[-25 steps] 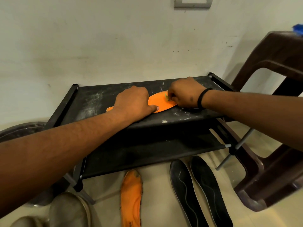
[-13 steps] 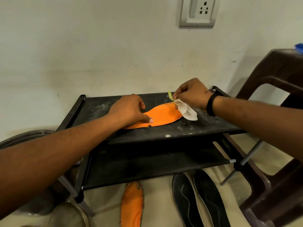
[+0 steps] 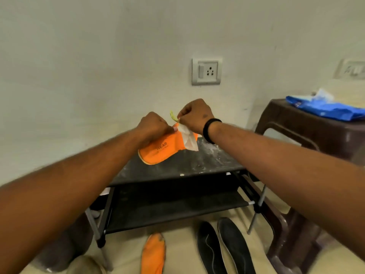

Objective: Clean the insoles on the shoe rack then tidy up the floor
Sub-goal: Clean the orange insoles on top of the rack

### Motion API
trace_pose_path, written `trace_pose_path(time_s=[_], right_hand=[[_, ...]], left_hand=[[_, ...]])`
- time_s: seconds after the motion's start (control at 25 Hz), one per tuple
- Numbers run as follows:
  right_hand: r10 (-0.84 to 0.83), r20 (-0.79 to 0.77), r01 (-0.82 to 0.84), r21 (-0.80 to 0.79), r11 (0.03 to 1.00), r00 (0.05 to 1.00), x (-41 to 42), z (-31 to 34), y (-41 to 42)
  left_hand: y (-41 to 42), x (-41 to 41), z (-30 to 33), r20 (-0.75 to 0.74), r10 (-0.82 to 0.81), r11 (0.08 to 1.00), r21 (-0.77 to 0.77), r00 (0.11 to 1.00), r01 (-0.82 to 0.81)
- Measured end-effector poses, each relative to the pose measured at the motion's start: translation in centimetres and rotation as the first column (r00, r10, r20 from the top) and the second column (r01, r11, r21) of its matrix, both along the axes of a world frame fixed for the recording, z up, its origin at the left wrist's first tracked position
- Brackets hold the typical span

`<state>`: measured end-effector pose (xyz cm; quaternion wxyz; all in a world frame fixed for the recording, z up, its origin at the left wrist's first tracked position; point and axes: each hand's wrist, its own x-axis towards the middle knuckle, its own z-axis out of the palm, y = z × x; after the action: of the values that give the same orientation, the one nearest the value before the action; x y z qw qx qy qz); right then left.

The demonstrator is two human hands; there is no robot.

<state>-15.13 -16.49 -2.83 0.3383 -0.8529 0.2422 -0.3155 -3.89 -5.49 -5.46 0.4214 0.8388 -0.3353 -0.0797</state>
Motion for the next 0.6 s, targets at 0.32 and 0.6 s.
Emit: trace_pose_path(time_s=[0.32, 0.6], right_hand=[[-0.207, 0.343, -0.082, 0.666, 0.742, 0.916, -8.9, -3.1, 3.8], [-0.288, 0.024, 0.146, 0.821, 0.552, 0.957, -14.3, -14.3, 9.2]], left_hand=[[4.8, -10.4, -3.0, -0.543, -0.172, 0.867, -0.480, 0.822, -0.135], [11.2, -17.9, -11.3, -0.698, -0.164, 0.963, -0.266, 0.697, -0.039]])
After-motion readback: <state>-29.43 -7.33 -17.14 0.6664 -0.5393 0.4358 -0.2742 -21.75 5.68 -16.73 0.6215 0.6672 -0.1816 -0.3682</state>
